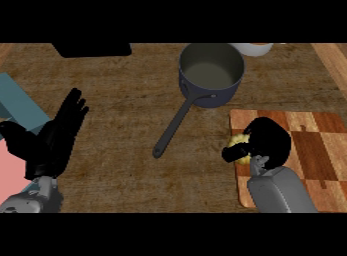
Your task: Pick the squash from the cutting board and place it in the pot
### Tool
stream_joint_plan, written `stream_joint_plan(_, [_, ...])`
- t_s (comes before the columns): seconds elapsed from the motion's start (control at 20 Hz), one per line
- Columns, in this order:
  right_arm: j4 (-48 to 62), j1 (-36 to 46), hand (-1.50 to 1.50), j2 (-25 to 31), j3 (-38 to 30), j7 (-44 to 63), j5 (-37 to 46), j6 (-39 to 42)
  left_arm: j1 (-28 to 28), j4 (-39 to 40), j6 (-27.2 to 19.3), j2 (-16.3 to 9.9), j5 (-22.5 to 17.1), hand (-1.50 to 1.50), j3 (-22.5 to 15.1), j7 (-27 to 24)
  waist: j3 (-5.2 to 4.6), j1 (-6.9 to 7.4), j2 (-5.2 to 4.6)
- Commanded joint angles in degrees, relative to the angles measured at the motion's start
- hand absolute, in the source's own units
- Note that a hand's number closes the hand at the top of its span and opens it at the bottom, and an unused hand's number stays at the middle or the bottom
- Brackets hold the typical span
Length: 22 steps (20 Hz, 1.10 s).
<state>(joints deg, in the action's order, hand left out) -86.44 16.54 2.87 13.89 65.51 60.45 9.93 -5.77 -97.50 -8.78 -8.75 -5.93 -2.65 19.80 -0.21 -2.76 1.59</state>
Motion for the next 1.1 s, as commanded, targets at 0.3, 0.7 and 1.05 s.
stream_joint_plan(0.3, [-18.37, -2.70, 1.50, -2.81, 13.44, 19.65, 20.99, -4.30, 0.04, 0.87, 0.07, 0.19, 0.55, 0.00, -0.32, -0.51, -0.12, 0.25, 0.09])
stream_joint_plan(0.7, [-26.99, 9.75, 1.50, -2.83, 19.43, 19.70, 33.38, 8.27, -0.78, 0.75, 0.59, 1.35, 0.62, 0.00, -1.70, -1.47, -0.12, 2.73, -0.57])
stream_joint_plan(1.05, [-24.04, 21.85, 1.50, -2.83, 14.70, 19.68, 31.90, 10.81, -1.28, 0.45, 2.68, 0.31, -0.47, 0.00, -1.77, -0.59, -0.08, 5.08, -1.06])
